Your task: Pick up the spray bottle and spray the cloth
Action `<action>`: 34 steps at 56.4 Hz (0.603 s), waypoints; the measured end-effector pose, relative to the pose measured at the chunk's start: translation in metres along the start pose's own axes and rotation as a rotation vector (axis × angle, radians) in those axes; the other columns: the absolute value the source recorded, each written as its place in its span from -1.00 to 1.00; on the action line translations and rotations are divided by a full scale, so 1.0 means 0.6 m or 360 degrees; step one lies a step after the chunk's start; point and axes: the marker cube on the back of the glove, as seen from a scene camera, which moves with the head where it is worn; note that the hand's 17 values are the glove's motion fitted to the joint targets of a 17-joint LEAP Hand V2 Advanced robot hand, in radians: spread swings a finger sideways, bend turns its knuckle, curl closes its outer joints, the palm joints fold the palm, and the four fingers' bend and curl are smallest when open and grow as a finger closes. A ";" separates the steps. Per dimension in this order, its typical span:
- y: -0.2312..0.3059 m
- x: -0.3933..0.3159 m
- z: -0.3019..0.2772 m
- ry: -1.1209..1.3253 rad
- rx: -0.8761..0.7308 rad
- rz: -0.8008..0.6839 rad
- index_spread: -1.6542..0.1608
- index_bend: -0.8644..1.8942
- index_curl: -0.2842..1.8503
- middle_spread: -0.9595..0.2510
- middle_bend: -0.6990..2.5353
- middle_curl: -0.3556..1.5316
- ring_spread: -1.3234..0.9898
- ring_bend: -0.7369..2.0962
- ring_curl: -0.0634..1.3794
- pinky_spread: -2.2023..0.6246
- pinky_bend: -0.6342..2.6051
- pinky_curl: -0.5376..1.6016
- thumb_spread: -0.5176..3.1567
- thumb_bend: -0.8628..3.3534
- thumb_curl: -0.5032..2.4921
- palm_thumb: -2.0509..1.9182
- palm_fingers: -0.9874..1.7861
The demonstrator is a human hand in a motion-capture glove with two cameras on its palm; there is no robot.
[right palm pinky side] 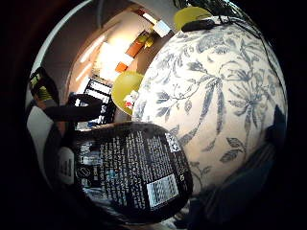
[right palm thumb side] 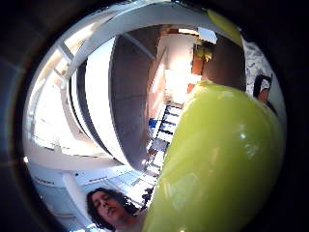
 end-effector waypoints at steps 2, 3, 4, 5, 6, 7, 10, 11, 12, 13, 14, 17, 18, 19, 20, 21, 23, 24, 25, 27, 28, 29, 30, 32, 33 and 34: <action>0.023 0.009 0.006 0.0004 -0.0137 0.0002 0.53 -0.10 -0.14 0.28 -0.14 0.00 -0.02 0.00 -0.20 0.37 -0.35 -0.10 -0.55 -0.60 -0.11 0.52 0.68; 0.029 0.013 0.010 0.0001 -0.0164 -0.0001 0.53 -0.10 -0.14 0.28 -0.14 0.00 -0.02 0.01 -0.20 0.37 -0.35 -0.10 -0.55 -0.60 -0.11 0.52 0.68; 0.026 0.016 0.016 -0.0008 -0.0130 -0.0007 0.53 -0.10 -0.14 0.28 -0.14 0.00 -0.02 0.01 -0.20 0.37 -0.35 -0.10 -0.55 -0.60 -0.11 0.52 0.68; 0.016 0.017 0.023 -0.0019 -0.0055 -0.0017 0.53 -0.10 -0.14 0.28 -0.14 0.00 -0.02 0.01 -0.20 0.37 -0.35 -0.10 -0.55 -0.61 -0.11 0.52 0.68; 0.006 0.019 0.027 -0.0028 0.0023 -0.0027 0.53 -0.10 -0.13 0.28 -0.14 0.00 -0.02 0.00 -0.20 0.37 -0.35 -0.10 -0.55 -0.61 -0.11 0.52 0.68; -0.002 0.019 0.031 -0.0034 0.0077 -0.0038 0.53 -0.10 -0.14 0.28 -0.14 0.00 -0.02 0.01 -0.20 0.37 -0.35 -0.10 -0.55 -0.61 -0.11 0.52 0.69; -0.012 0.022 0.037 -0.0043 0.0134 -0.0064 0.53 -0.10 -0.13 0.28 -0.14 0.00 -0.02 0.01 -0.20 0.37 -0.35 -0.10 -0.55 -0.60 -0.10 0.52 0.69; -0.014 0.023 0.039 -0.0045 0.0147 -0.0074 0.53 -0.10 -0.14 0.28 -0.14 0.00 -0.02 0.01 -0.20 0.37 -0.35 -0.10 -0.55 -0.61 -0.10 0.52 0.69; -0.017 0.025 0.040 -0.0047 0.0160 -0.0083 0.52 -0.09 -0.13 0.28 -0.14 0.00 -0.02 0.01 -0.20 0.36 -0.35 -0.10 -0.55 -0.60 -0.10 0.52 0.69; -0.020 0.026 0.042 -0.0049 0.0173 -0.0091 0.52 -0.09 -0.13 0.28 -0.14 0.00 -0.02 0.01 -0.20 0.36 -0.35 -0.10 -0.55 -0.60 -0.10 0.52 0.69; -0.023 0.027 0.043 -0.0051 0.0185 -0.0095 0.52 -0.09 -0.13 0.28 -0.14 0.00 -0.02 0.01 -0.20 0.36 -0.35 -0.10 -0.55 -0.60 -0.10 0.52 0.69; -0.032 0.028 0.049 -0.0054 0.0217 -0.0096 0.52 -0.08 -0.13 0.28 -0.14 0.00 -0.02 0.01 -0.20 0.36 -0.35 -0.09 -0.56 -0.61 -0.10 0.52 0.69; -0.035 0.028 0.051 -0.0053 0.0228 -0.0095 0.52 -0.09 -0.13 0.28 -0.14 0.01 -0.02 0.01 -0.20 0.36 -0.35 -0.09 -0.56 -0.61 -0.10 0.52 0.70; -0.038 0.028 0.054 -0.0050 0.0239 -0.0094 0.52 -0.09 -0.13 0.28 -0.13 0.01 -0.02 0.01 -0.20 0.36 -0.35 -0.10 -0.56 -0.61 -0.10 0.51 0.70; -0.041 0.029 0.056 -0.0047 0.0249 -0.0093 0.52 -0.08 -0.13 0.28 -0.14 0.01 -0.02 0.01 -0.20 0.36 -0.35 -0.10 -0.56 -0.61 -0.10 0.51 0.70; -0.044 0.029 0.058 -0.0043 0.0258 -0.0093 0.52 -0.08 -0.13 0.28 -0.13 0.01 -0.02 0.01 -0.20 0.36 -0.35 -0.10 -0.56 -0.61 -0.10 0.51 0.70; -0.051 0.030 0.061 -0.0034 0.0276 -0.0094 0.52 -0.08 -0.13 0.28 -0.13 0.01 -0.02 0.02 -0.20 0.36 -0.35 -0.09 -0.56 -0.60 -0.10 0.51 0.70; -0.054 0.031 0.062 -0.0029 0.0285 -0.0094 0.52 -0.08 -0.13 0.28 -0.13 0.01 -0.02 0.02 -0.20 0.36 -0.35 -0.09 -0.57 -0.60 -0.10 0.51 0.70; -0.058 0.032 0.064 -0.0024 0.0295 -0.0092 0.52 -0.08 -0.13 0.28 -0.13 0.01 -0.02 0.02 -0.20 0.36 -0.35 -0.09 -0.57 -0.60 -0.10 0.51 0.70; -0.067 0.033 0.068 -0.0020 0.0314 -0.0085 0.52 -0.08 -0.13 0.28 -0.13 0.01 -0.02 0.02 -0.20 0.36 -0.34 -0.09 -0.57 -0.60 -0.10 0.51 0.70; -0.072 0.034 0.070 -0.0019 0.0321 -0.0082 0.52 -0.08 -0.13 0.28 -0.13 0.01 -0.02 0.02 -0.20 0.36 -0.34 -0.09 -0.57 -0.60 -0.10 0.51 0.70; -0.076 0.035 0.071 -0.0017 0.0325 -0.0082 0.52 -0.08 -0.13 0.28 -0.13 0.01 -0.03 0.02 -0.20 0.36 -0.34 -0.09 -0.57 -0.60 -0.10 0.51 0.70; -0.081 0.036 0.072 -0.0015 0.0327 -0.0083 0.52 -0.08 -0.13 0.28 -0.13 0.01 -0.03 0.02 -0.20 0.36 -0.34 -0.09 -0.57 -0.60 -0.10 0.51 0.70; -0.089 0.039 0.075 -0.0009 0.0327 -0.0086 0.52 -0.07 -0.13 0.27 -0.13 0.01 -0.03 0.02 -0.20 0.35 -0.34 -0.09 -0.57 -0.60 -0.10 0.51 0.70; -0.094 0.040 0.077 -0.0007 0.0325 -0.0087 0.52 -0.07 -0.13 0.27 -0.13 0.01 -0.03 0.02 -0.20 0.35 -0.34 -0.09 -0.57 -0.60 -0.10 0.51 0.70; -0.098 0.041 0.078 -0.0006 0.0322 -0.0088 0.52 -0.07 -0.13 0.27 -0.13 0.01 -0.03 0.02 -0.20 0.35 -0.34 -0.09 -0.57 -0.60 -0.10 0.51 0.70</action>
